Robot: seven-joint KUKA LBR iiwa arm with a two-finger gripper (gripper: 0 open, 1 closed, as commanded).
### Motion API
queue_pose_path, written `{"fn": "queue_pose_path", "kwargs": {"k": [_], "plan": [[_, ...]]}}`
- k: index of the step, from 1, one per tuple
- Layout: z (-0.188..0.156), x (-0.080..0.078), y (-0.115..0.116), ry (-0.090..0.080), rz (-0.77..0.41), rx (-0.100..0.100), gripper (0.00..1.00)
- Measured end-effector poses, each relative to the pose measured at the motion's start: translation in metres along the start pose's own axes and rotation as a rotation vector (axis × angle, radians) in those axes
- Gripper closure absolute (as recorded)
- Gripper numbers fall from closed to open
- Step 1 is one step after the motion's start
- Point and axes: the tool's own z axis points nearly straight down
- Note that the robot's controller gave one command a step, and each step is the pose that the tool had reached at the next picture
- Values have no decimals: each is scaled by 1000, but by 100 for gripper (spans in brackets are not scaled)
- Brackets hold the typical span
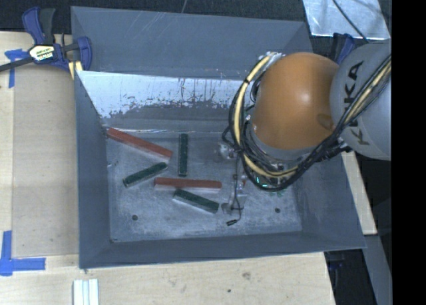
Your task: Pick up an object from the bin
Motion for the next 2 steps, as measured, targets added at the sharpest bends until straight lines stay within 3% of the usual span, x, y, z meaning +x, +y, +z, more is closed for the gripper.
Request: {"fn": "queue_pose_path", "kwargs": {"k": [1, 2], "plan": [[-3, -1, 0, -6, 1, -1, 0], [-68, 0, -1, -4, -23, 0, 0]]}}
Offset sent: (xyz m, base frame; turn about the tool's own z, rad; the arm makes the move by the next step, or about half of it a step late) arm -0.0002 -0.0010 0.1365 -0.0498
